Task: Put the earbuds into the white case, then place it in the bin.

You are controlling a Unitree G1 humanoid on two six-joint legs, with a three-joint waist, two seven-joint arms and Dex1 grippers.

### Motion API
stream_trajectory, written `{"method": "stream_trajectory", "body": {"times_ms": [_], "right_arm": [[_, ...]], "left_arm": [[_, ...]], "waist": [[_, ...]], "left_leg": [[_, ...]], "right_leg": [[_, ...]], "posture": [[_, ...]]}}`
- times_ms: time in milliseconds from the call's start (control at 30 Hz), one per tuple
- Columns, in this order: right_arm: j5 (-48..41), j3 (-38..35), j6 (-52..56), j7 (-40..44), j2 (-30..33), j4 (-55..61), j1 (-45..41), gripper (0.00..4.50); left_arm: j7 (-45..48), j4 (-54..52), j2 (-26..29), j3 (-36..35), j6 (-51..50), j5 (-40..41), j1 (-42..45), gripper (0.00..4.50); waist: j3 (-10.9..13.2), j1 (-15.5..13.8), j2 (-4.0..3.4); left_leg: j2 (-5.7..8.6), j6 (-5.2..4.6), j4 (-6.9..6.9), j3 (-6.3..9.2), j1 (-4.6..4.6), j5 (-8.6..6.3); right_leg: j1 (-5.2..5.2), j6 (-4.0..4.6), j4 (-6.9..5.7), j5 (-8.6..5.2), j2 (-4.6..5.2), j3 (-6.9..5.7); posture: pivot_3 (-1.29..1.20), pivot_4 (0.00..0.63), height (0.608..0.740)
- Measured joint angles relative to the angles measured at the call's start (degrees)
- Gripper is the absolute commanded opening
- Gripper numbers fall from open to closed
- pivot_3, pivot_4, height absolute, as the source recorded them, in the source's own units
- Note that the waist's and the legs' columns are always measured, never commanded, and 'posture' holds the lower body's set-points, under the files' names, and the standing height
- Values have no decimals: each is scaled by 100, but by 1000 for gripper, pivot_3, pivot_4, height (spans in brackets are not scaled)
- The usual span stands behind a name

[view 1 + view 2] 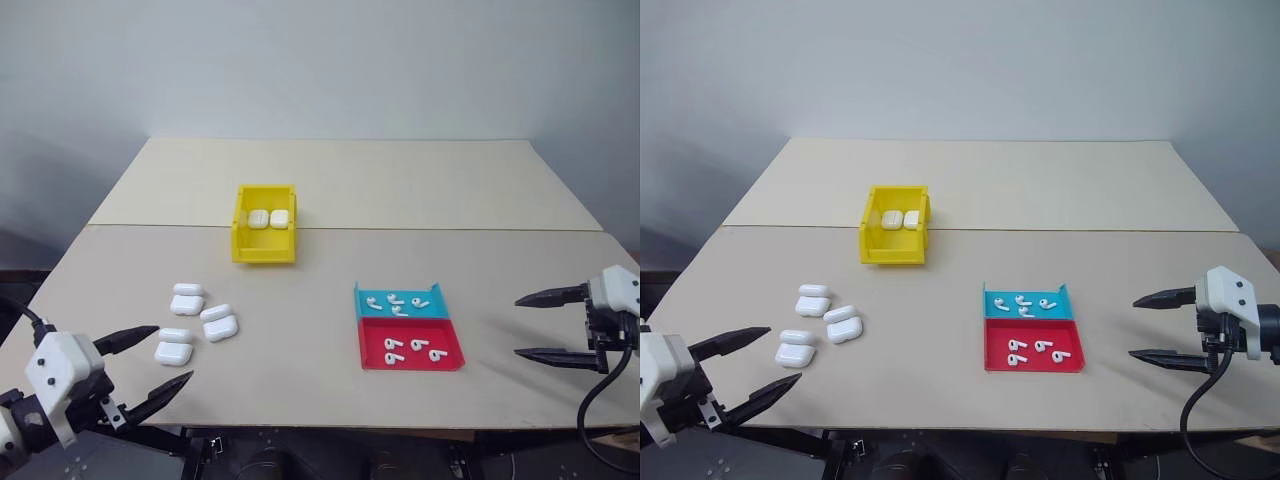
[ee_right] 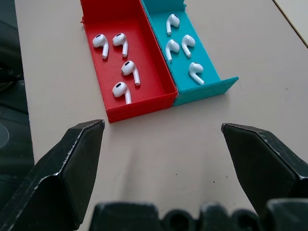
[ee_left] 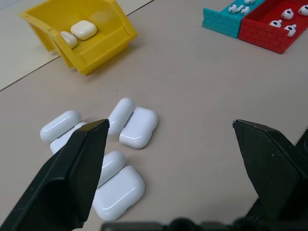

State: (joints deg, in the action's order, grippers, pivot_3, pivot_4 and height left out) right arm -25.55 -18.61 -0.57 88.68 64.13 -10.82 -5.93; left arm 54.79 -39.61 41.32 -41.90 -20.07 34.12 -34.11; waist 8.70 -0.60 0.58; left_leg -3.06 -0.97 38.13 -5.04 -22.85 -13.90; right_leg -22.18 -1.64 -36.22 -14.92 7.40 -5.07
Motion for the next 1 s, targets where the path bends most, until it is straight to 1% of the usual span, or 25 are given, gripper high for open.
{"method": "stream_trajectory", "body": {"times_ms": [133, 300, 433, 500, 600, 633, 733, 800, 833, 867, 933, 1000], "right_arm": [[-1, -1, -14, 1, 0, 0, 8, 4500], [-1, -1, -26, 1, 0, 2, 8, 4500], [7, 30, -30, 1, -1, -20, -96, 4500], [16, 99, -31, 1, 0, -96, -269, 4500], [12, 218, -18, 19, 1, -105, -339, 4500], [12, 223, -11, 23, 3, -112, -339, 4500], [13, 235, -11, 30, 84, -156, -342, 4500], [14, 272, -4, 30, 89, -165, -371, 4500], [13, 306, 3, 30, 89, -160, -387, 4500], [14, 366, 20, 30, 89, -159, -394, 4500], [15, 467, 37, 29, 77, -131, -403, 4500], [21, 500, 69, 20, 68, -125, -385, 4500]], "left_arm": [[-16, -34, 54, -109, -191, 35, -108, 4484], [-351, -317, 53, -275, -566, 226, -65, 4484], [-1087, -1068, 64, -359, -1146, -15, -158, 4484], [-1458, -1481, 38, -541, -1526, 209, -170, 4484], [-2016, -1682, 58, -1001, -1979, 928, -349, 4484], [-2188, -1682, 177, -1144, -2120, 1140, -507, 4484], [-2889, -1689, 894, -1579, -2717, 1932, -946, 4484], [-3793, -1690, 1412, -1759, -3477, 2480, -896, 4484], [-4089, -1681, 1583, -1771, -3740, 2708, -819, 4484], [-4544, -1631, 1867, -1766, -4139, 3113, -655, 4484], [-5452, -1357, 2348, -1607, -4608, 3932, -317, 4484], [-6351, -899, 2780, -1126, -4779, 4678, -41, 4484]], "waist": [[0, 1, 0], [0, 0, 0], [1, 7, 2], [2, 19, 3], [2, 18, 2], [3, 15, 3], [6, -7, -2], [9, -21, -2], [9, -18, -2], [11, -17, -1], [12, -9, -2], [15, -9, 0]], "left_leg": [[0, 0, 0, 0, 1, 0], [0, 0, 0, 6, 2, 0], [1, 0, 0, 11, 2, 0], [0, 0, 0, 17, 5, 0], [-1, -1, -1, 18, 11, 0], [-1, -1, -1, 18, 11, 0], [1, -2, 0, 17, 20, 0], [1, -3, 0, 16, 38, 1], [1, -3, 0, 14, 42, 1], [0, -3, -1, 12, 49, 1], [-1, -3, -3, 2, 54, 1], [2, -4, -7, -15, 58, 1]], "right_leg": [[0, 0, -1, 0, 0, 1], [0, -1, -1, 1, 0, 4], [-1, -3, -1, 3, 0, 15], [-3, -4, -2, 4, -1, 24], [-4, -4, -7, 4, -2, 32], [-5, -4, -7, 4, -3, 32], [0, -5, -10, 4, -2, 39], [7, -5, -10, 4, -2, 47], [8, -6, -11, 3, -2, 50], [8, -4, -12, 1, -2, 55], [9, -2, -17, 4, -2, 72], [0, -1, -37, 7, -1, 97]], "posture": [[0, 150, 740], [0, 150, 740], [0, 150, 740], [0, 150, 740], [0, 150, 740], [0, 150, 740], [0, 150, 740], [0, 150, 740], [0, 150, 740], [0, 150, 740], [0, 150, 740], [0, 150, 740]]}}
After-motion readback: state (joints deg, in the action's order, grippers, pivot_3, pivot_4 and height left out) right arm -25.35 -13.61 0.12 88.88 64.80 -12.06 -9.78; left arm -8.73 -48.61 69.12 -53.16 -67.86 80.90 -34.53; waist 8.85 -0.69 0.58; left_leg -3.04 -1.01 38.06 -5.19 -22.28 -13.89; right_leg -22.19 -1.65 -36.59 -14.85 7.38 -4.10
